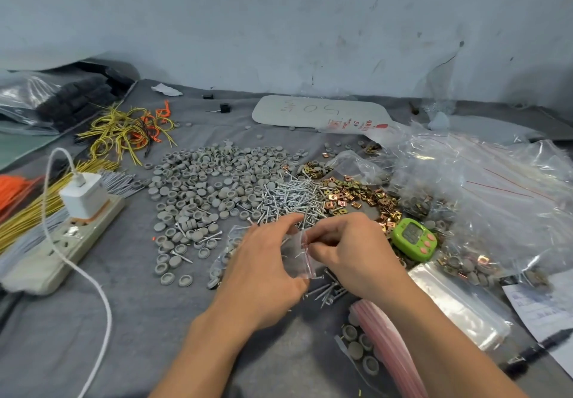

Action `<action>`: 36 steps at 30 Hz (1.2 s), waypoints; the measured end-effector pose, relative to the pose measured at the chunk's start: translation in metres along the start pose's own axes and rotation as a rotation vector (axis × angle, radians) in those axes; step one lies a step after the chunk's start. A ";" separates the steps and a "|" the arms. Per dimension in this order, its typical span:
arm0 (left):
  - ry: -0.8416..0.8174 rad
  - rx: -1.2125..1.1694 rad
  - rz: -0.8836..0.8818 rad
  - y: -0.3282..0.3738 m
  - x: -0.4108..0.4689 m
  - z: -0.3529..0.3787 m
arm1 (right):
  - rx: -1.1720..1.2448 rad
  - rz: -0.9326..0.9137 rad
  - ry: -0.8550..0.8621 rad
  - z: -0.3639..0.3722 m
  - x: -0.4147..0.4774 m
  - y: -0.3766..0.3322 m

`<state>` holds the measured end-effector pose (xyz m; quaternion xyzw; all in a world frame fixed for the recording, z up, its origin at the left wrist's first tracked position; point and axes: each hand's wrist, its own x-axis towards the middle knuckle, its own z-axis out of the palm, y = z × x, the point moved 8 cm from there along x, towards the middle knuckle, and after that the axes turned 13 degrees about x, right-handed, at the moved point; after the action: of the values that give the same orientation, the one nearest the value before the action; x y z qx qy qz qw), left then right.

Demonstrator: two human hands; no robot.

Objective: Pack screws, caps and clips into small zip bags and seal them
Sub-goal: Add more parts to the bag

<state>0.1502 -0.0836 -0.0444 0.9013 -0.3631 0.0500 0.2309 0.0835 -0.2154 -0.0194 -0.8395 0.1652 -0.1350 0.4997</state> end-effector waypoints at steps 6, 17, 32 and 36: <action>-0.008 -0.019 -0.038 -0.015 0.000 -0.010 | 0.045 0.064 0.040 0.001 0.006 0.005; -0.128 -0.105 -0.092 -0.024 -0.003 -0.022 | -0.095 0.020 -0.068 0.028 0.007 -0.004; -0.079 -0.054 -0.180 -0.029 -0.004 -0.040 | -0.236 0.087 0.364 -0.066 -0.007 0.026; 0.110 -0.034 -0.321 -0.050 -0.004 -0.058 | -0.352 0.101 0.268 -0.057 -0.001 0.032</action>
<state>0.1858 -0.0229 -0.0127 0.9396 -0.2021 0.0556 0.2706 0.0555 -0.2746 -0.0207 -0.8791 0.2929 -0.1891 0.3250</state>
